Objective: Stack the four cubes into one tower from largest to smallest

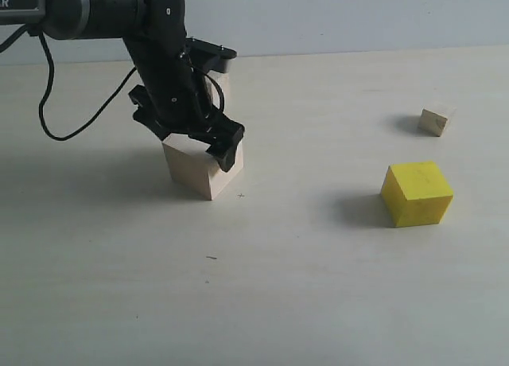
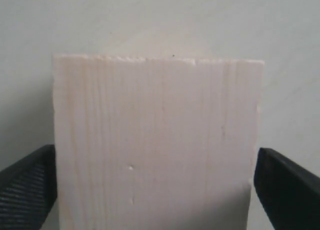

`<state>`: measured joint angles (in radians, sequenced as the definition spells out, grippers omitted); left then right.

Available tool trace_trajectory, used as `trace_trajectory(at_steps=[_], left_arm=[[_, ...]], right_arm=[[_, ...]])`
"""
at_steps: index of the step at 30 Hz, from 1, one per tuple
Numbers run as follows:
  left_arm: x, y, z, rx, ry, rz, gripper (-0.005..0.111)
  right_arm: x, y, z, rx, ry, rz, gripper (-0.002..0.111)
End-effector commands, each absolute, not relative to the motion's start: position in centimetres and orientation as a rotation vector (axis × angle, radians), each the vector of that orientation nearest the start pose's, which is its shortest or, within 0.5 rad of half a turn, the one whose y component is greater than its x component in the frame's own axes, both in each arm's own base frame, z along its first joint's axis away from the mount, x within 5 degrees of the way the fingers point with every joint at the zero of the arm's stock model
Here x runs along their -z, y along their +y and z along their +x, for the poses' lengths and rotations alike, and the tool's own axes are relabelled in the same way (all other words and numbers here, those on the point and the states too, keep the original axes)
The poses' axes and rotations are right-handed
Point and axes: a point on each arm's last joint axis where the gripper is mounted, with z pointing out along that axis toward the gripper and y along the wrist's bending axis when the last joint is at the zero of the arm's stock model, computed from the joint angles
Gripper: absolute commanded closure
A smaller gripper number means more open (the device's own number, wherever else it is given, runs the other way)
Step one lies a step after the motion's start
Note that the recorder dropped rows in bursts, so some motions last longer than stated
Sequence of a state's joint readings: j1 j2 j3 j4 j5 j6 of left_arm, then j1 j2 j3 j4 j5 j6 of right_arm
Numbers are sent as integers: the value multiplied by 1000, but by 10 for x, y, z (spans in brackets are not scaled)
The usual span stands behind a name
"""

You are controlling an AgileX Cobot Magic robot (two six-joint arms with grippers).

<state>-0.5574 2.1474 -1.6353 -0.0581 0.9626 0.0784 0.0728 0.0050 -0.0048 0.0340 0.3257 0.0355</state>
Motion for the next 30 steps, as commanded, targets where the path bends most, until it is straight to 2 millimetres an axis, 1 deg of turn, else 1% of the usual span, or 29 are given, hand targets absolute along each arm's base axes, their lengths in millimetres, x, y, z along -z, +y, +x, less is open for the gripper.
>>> trace_trajectory(at_steps=[1, 2, 5, 6, 10, 11, 12, 16, 18, 20, 23, 25, 26, 27, 30], left_arm=[[-170, -237, 369, 137, 2868, 851, 11], [-170, -236, 369, 135, 2876, 845, 16], [-170, -236, 368, 133, 2906, 794, 39], [-170, -236, 368, 133, 2910, 781, 50], [-170, -235, 367, 136, 2933, 718, 83], [-169, -235, 367, 136, 2943, 693, 102], [-169, -235, 367, 136, 2949, 681, 106], [-178, -235, 366, 160, 2976, 464, 107], [-187, -234, 365, 184, 2980, 309, 107], [-193, -234, 365, 201, 2981, 195, 107], [-196, -234, 363, 211, 2989, 92, 107], [-196, -240, 360, 218, 2991, 27, 107], [-196, -247, 356, 210, 2978, 14, 107], [-196, -249, 355, 189, 2968, 10, 107], [-196, -254, 349, 56, 2929, -43, 107]], right_arm=[[-185, 5, 54, -114, 1798, -11, 108], [-185, 5, 54, -114, 1798, -11, 108], [-185, 5, 54, -114, 1798, -11, 108], [-185, 5, 54, -114, 1798, -11, 108], [-185, 5, 54, -116, 1798, -9, 108], [-185, 5, 54, -116, 1798, -9, 108], [-185, 5, 54, -116, 1798, -9, 108], [-185, 5, 54, -116, 1798, -9, 108], [-185, 5, 54, -116, 1798, -9, 108], [-185, 5, 54, -116, 1798, -9, 108], [-185, 5, 54, -116, 1798, -9, 108], [-185, 5, 54, -116, 1798, -9, 108], [-185, 5, 54, -116, 1798, -9, 108], [-185, 5, 54, -116, 1798, -9, 108], [-185, 5, 54, -116, 1798, -9, 108]])
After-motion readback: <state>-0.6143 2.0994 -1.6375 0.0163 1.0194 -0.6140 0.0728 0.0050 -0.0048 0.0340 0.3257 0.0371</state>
